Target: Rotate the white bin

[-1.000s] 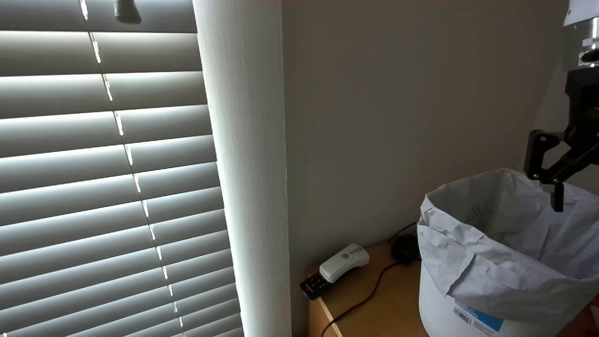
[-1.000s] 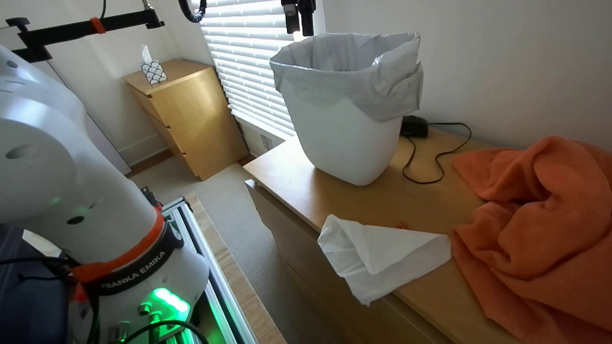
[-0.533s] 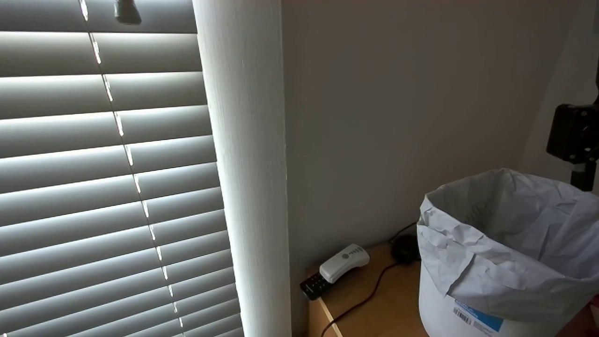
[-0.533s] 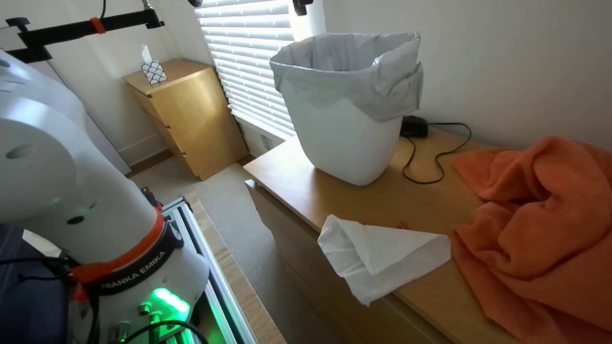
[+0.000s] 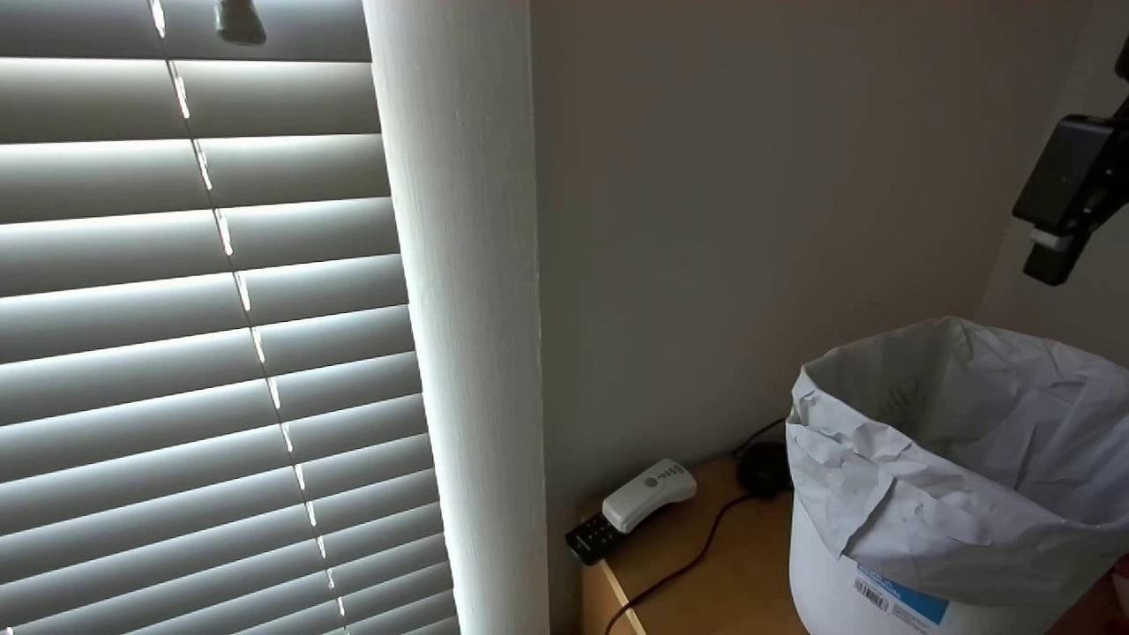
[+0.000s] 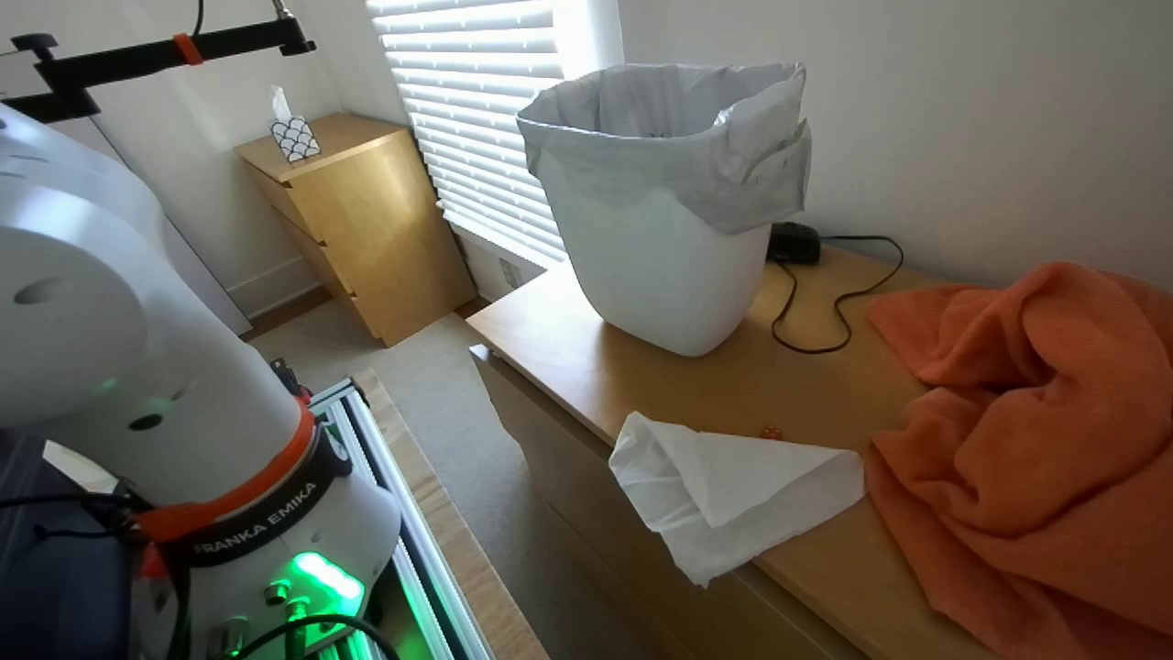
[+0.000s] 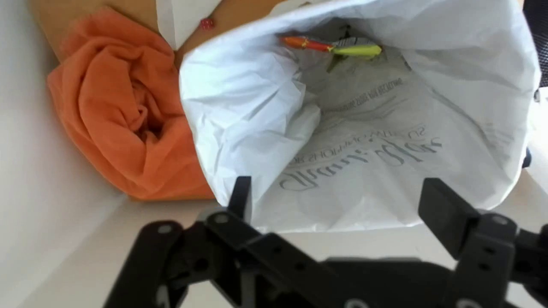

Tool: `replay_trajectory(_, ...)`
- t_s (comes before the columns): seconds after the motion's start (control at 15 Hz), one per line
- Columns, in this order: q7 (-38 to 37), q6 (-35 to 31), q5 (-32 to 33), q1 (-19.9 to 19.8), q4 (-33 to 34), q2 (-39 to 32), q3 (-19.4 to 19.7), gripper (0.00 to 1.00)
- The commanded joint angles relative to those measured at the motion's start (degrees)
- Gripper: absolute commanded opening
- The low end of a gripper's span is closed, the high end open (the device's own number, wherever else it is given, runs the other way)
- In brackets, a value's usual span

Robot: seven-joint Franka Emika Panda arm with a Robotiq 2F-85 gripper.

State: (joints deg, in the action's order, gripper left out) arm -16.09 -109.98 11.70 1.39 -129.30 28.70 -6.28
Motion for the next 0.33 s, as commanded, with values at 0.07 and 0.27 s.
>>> replay_trajectory(0.07, 3.1, -2.8, -1.4, -0.2, -0.7, 0.7, 0.2, 1.0)
replay_trajectory(0.27, 4.2, -3.4, -1.8, -0.1, -1.3, 1.2, 0.6, 1.0)
